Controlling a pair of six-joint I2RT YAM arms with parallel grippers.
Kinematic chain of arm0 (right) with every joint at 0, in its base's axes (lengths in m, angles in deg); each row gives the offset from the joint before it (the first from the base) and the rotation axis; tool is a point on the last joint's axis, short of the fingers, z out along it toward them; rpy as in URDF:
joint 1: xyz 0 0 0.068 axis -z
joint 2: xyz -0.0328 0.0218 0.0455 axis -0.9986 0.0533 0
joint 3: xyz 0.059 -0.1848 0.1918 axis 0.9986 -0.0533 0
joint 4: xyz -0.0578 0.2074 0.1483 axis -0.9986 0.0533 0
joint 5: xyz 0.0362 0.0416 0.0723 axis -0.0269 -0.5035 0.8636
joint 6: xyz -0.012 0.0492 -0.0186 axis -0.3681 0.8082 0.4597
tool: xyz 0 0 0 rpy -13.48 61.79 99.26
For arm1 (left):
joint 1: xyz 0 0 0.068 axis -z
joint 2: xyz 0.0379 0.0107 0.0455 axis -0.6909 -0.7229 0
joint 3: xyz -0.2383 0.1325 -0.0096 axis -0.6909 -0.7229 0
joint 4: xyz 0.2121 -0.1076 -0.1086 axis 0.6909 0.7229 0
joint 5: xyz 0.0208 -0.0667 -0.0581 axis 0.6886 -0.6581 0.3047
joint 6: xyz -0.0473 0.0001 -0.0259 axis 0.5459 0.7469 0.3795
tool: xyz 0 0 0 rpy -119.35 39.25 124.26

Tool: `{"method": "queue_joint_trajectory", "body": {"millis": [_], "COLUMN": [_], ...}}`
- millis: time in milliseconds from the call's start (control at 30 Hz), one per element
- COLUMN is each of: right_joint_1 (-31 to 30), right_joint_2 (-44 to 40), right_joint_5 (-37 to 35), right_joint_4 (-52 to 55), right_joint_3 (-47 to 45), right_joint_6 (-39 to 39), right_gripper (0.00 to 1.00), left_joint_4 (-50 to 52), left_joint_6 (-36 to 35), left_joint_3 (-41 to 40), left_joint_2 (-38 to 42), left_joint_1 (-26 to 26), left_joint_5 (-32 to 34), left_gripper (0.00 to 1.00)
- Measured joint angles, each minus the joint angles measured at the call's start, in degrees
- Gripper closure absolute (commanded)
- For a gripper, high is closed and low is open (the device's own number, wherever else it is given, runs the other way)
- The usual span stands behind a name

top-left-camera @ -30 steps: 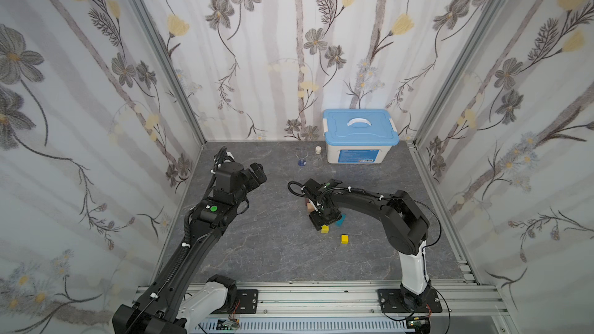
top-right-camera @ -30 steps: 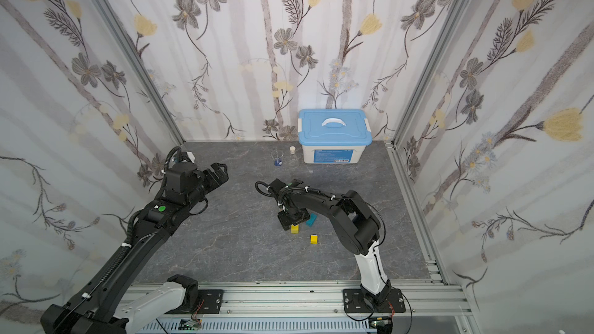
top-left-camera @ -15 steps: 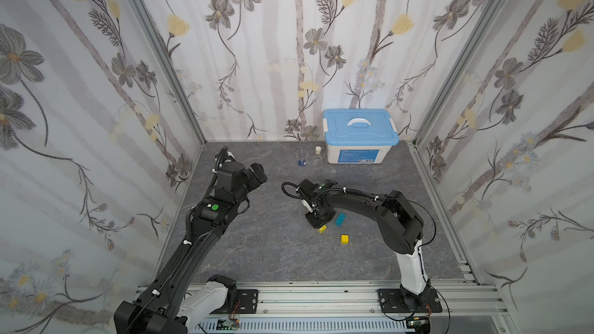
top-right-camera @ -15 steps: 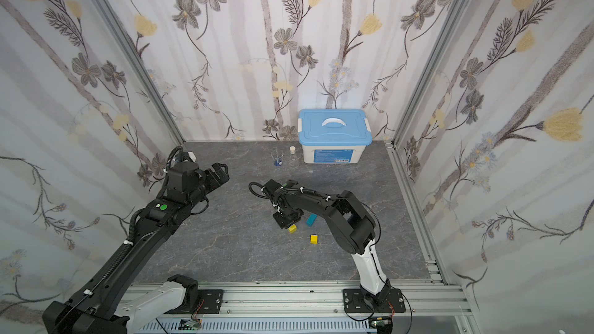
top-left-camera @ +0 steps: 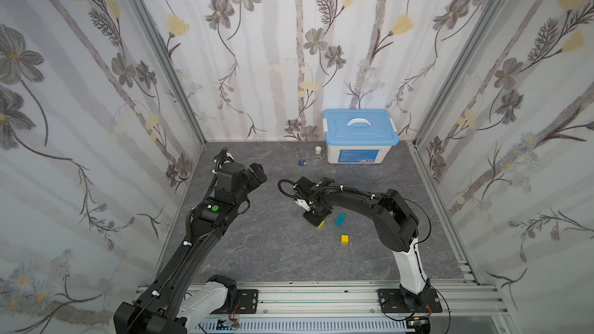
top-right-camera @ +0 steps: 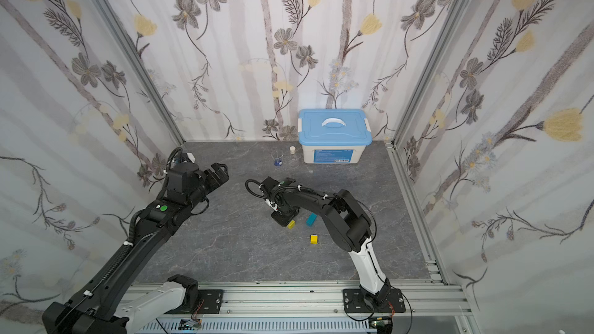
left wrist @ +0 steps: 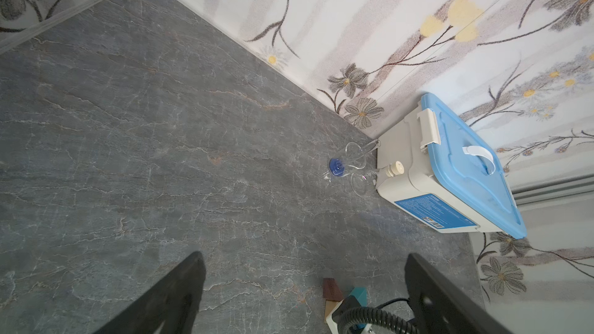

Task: Assemble a carrot with building blocks
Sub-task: Assemble the building block at the center of the board.

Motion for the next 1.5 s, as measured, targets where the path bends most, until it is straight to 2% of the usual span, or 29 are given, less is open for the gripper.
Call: {"method": "queue_joint_trajectory", "body": {"millis": [67, 300, 500, 600, 633, 700, 967, 1167, 1333, 1400, 1500], "right_joint_1": [0.1, 2.1, 8.6, 13.1, 14.1, 14.9, 16.1, 17.4, 18.4, 18.8, 19.6], "right_joint_2": [-0.5, -7.1, -15.4, -18.8, -19.8, -21.6, -27.4, -33.6, -37.2, -38.7, -40.9], "right_joint_5": [-0.2, 0.4, 4.7, 6.3, 6.9, 8.5, 11.2, 11.8, 11.8, 11.9, 11.8], "right_joint_4": [0.0, 0.0, 0.5, 1.1, 1.2, 1.3, 1.2, 1.2, 1.3, 1.3, 1.5], "right_joint_3": [-0.1, -1.9, -4.7, -6.0, -6.3, -6.7, -10.6, -12.9, -14.9, -15.8, -16.9], "right_joint_6": [-0.5, 0.5, 6.0, 9.7, 10.9, 12.1, 14.5, 15.5, 16.2, 16.4, 16.5], "right_gripper": [0.34, 0.34, 0.34, 0.33, 0.29, 0.25, 0.24, 0.23, 0.23, 0.15, 0.15], "left_joint_4": [-0.1, -0.2, 1.7, 5.7, 7.5, 11.2, 22.5, 27.9, 31.1, 32.3, 33.0], "left_joint_6": [0.2, -0.9, -5.0, -7.9, -8.9, -10.8, -17.4, -22.1, -25.3, -25.9, -27.1], "left_joint_3": [0.0, 0.0, 2.0, 6.1, 7.3, 9.7, 19.9, 29.6, 32.9, 34.2, 36.0], "left_joint_2": [-0.1, 0.1, -1.3, -6.8, -8.8, -13.5, -34.4, -46.0, -51.3, -52.9, -55.8], "left_joint_1": [0.0, 0.1, 2.6, 7.8, 10.0, 14.0, 25.0, 29.4, 30.6, 30.6, 31.1], "left_joint_5": [0.0, -1.3, -5.4, -7.7, -8.2, -9.1, -10.5, -8.5, -7.9, -7.9, -7.7], "left_gripper": [0.00, 0.00, 0.02, 0.03, 0.03, 0.04, 0.05, 0.07, 0.06, 0.06, 0.05]}}
